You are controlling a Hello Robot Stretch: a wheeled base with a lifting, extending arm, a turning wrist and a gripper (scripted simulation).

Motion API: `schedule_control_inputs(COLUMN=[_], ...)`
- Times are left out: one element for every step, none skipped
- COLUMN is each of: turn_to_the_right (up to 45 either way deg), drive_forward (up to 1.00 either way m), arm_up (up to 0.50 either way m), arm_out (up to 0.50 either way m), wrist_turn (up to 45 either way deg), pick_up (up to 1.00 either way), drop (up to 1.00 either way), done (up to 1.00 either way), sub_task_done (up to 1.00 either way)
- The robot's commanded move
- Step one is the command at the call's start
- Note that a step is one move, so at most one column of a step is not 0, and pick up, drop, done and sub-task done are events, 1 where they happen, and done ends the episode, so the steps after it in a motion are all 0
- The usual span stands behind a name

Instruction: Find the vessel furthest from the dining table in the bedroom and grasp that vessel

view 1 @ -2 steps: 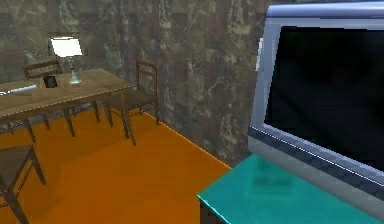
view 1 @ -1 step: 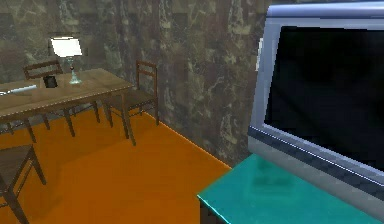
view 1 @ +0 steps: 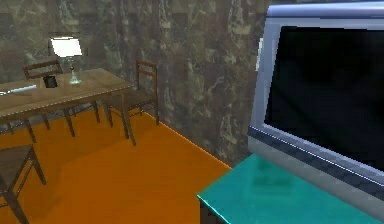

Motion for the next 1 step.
schedule_control_inputs(turn_to_the_right=[0.0], drive_forward=[0.0], arm_up=[0.0], arm_out=[0.0], wrist_turn=[18.0], pick_up=[0.0], drop=[0.0], done=[0.0], sub_task_done=[0.0])
